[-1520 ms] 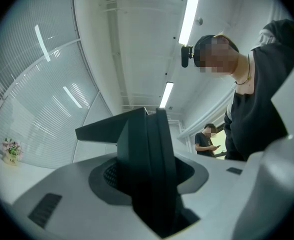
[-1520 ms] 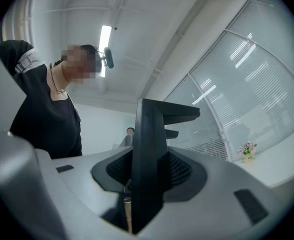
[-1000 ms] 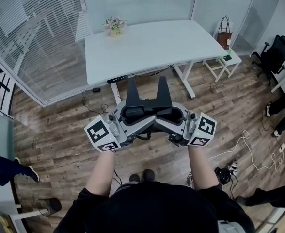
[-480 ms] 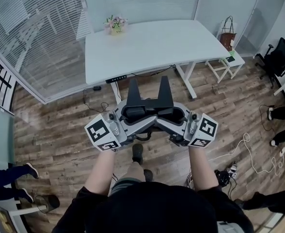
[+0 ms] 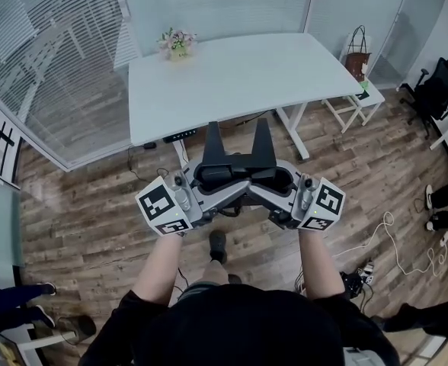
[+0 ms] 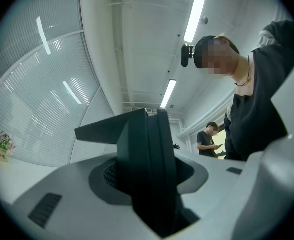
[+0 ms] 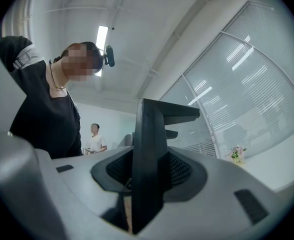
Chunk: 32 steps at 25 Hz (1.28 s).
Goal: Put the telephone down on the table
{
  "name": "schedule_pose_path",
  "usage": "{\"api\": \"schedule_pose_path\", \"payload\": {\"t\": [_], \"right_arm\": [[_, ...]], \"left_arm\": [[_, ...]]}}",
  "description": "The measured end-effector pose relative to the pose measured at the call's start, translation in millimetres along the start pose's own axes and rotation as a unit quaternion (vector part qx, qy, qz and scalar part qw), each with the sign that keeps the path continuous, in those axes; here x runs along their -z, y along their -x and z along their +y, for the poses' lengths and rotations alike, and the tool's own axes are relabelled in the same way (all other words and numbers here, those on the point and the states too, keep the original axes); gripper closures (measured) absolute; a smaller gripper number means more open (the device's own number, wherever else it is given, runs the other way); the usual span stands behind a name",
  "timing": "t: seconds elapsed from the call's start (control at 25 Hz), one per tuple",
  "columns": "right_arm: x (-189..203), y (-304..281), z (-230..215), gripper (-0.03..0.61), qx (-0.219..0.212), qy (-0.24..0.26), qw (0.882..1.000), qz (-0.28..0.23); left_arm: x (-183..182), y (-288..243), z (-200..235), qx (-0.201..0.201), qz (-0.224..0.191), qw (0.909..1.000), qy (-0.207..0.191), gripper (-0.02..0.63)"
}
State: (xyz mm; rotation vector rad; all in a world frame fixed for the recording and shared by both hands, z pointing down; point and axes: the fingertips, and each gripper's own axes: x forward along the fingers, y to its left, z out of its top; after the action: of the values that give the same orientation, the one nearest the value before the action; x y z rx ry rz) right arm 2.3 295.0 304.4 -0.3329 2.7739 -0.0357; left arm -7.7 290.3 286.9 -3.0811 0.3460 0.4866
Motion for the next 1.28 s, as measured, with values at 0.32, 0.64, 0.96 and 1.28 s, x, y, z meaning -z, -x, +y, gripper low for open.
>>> {"api": "schedule_pose_path", "payload": {"t": [0.32, 0.64, 0.96, 1.28], "right_arm": [[2, -25, -62, 0.405, 0.003, 0.002, 1.000, 0.002], [6, -49, -121, 0.405, 0.011, 0.004, 1.000, 0.003], [6, -79, -184, 0.405, 0.023, 0.006, 1.000, -0.001], [11, -91, -223, 0.405, 0.038, 0.009, 0.999, -0.004]], "left_arm": [[-3, -6, 67, 0.003, -0.003, 1.0000, 0.001, 0.405], [-5, -11, 131, 0.008, -0.003, 0.9999, 0.005, 0.405], [-11, -16, 200, 0.019, 0.000, 0.9998, 0.010, 0.405], [-7, -20, 240, 0.032, 0.004, 0.9994, 0.016, 0.403]]}}
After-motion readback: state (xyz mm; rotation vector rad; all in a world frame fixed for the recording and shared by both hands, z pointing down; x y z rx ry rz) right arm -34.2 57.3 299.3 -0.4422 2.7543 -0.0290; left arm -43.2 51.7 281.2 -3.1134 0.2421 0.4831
